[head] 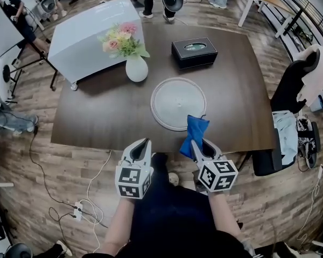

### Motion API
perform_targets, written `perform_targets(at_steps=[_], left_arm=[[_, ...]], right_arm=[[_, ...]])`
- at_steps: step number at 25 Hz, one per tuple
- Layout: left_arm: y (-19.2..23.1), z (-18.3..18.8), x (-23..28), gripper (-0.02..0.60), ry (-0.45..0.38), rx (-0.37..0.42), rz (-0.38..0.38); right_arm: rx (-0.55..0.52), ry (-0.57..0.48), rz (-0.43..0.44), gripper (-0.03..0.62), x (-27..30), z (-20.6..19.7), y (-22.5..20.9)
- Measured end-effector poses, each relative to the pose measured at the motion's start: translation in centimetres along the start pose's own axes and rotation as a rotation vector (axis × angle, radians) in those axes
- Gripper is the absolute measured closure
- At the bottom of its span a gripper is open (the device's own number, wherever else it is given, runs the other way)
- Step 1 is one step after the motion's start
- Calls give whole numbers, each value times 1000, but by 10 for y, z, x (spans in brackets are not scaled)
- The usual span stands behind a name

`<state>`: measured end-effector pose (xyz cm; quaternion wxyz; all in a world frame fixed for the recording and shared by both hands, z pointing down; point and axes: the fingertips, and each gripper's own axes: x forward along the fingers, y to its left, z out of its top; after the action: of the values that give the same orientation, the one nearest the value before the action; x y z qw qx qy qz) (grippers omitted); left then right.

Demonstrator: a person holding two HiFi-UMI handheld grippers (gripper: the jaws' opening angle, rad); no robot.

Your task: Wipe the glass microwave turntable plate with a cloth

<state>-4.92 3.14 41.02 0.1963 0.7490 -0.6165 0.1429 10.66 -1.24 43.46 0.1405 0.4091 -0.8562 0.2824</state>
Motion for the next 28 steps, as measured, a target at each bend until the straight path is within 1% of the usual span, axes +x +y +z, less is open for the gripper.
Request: perform_targets(at_steps=[6,13,21,25,28], left_arm=[[20,11,36,575,45,6,-41],[46,9,88,575,134,18,-94],[61,-1,135,576,227,41,-150],[67,-8,155,577,278,50,-159],[70,-15,166,577,330,55,-163]], right_arm=[[13,16,-20,510,29,15,0],[26,55,-68,510,65,25,-9],[20,93,-102,510,99,36,-19],[15,122,-105,510,116,38,-23],[4,141,-98,510,125,41,-24]])
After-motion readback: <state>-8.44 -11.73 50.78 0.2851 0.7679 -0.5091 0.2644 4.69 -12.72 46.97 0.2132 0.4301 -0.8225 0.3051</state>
